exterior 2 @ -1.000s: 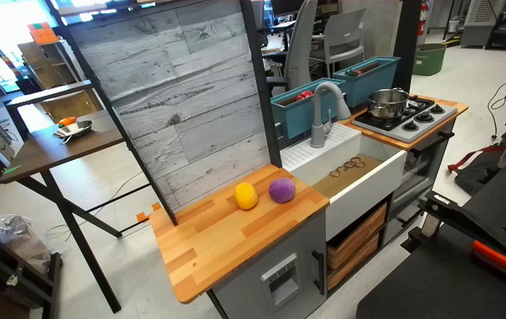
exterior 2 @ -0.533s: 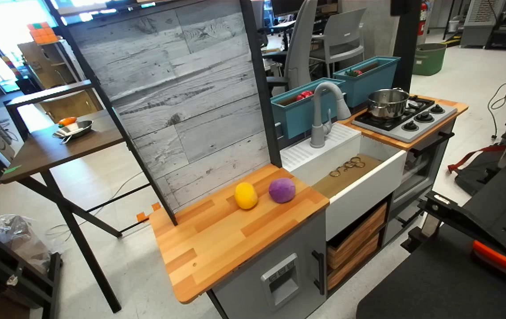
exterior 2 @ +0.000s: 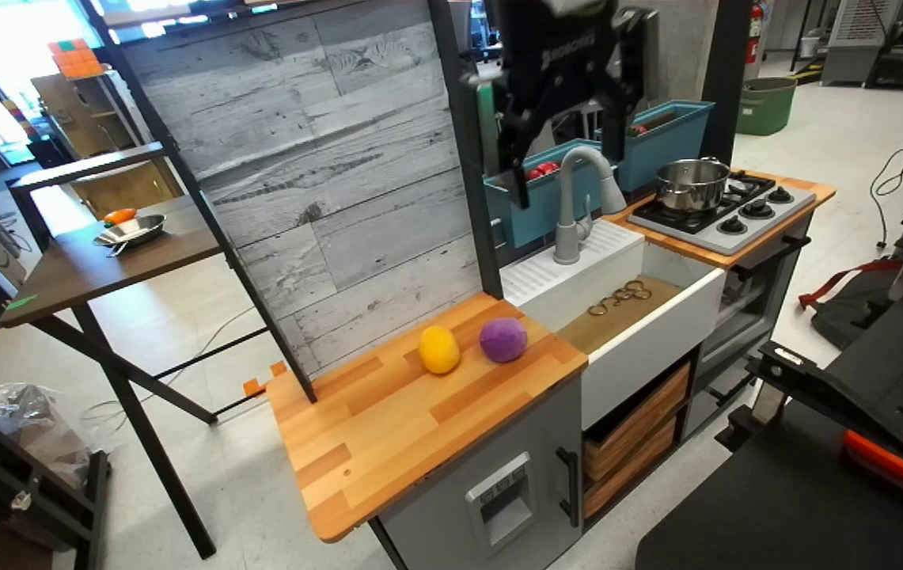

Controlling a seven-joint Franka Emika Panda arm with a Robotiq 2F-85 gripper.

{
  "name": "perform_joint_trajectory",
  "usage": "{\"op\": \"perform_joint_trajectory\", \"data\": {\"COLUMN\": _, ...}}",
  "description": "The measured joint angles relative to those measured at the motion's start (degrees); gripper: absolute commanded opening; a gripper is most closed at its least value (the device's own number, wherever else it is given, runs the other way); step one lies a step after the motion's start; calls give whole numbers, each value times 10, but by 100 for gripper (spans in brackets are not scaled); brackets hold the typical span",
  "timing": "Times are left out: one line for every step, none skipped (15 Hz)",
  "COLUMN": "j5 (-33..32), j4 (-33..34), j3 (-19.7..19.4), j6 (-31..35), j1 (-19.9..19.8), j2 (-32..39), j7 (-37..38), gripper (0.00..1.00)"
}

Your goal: Put the orange plushy in the sink

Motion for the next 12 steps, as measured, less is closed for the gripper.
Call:
{"op": "perform_joint_trajectory", "data": {"j5": -38, "j4": 24, "j3": -17, "j6": 10, "j1": 24, "j2": 34, "j7": 37, "gripper": 100}}
{"op": "perform_joint_trajectory", "data": {"j5": -78, "j4": 52, "j3": -38, "j6": 16, "j1": 51, "j2": 68, "j7": 72, "gripper": 100}}
{"op": "perform_joint_trajectory", "data": {"j5": -113, "j4": 81, "j3": -62, "j6": 18, "j1": 78, "j2": 99, "j7": 105, "gripper": 100}}
{"op": "perform_joint_trajectory", "data": {"j5": -139, "j4": 113, "j3": -83, "j6": 18, "j1": 102, "j2": 131, "j7": 132, "gripper": 100}}
{"op": "perform_joint_trajectory", "data": {"j5": -156, "j4": 145, "j3": -101, "j6": 18, "j1": 119, "j2": 161, "j7": 154, "gripper": 100}}
{"op": "perform_joint_trajectory", "data": {"j5": -159, "j4": 179, "j3": -114, "j6": 18, "j1": 132, "j2": 190, "j7": 170, "gripper": 100}}
{"op": "perform_joint_trajectory", "data": {"j5": -158, "j4": 211, "j3": -121, "j6": 18, "j1": 137, "j2": 219, "j7": 181, "gripper": 100}}
{"op": "perform_joint_trajectory", "data": {"j5": -153, "j4": 241, "j3": -124, "j6": 18, "j1": 139, "j2": 246, "j7": 188, "gripper": 100}}
{"op": "perform_joint_trajectory", "data": {"j5": -143, "j4": 270, "j3": -125, "j6": 18, "j1": 139, "j2": 272, "j7": 192, "gripper": 100}}
{"op": "perform_joint_trajectory", "data": {"j5": -127, "j4": 296, "j3": -125, "j6": 17, "j1": 139, "j2": 297, "j7": 193, "gripper": 100}}
{"op": "perform_joint_trajectory", "data": {"j5": -109, "j4": 320, "j3": -125, "j6": 17, "j1": 140, "j2": 319, "j7": 193, "gripper": 100}}
{"op": "perform_joint_trajectory", "data": {"j5": -89, "j4": 343, "j3": -125, "j6": 17, "j1": 141, "j2": 340, "j7": 193, "gripper": 100}}
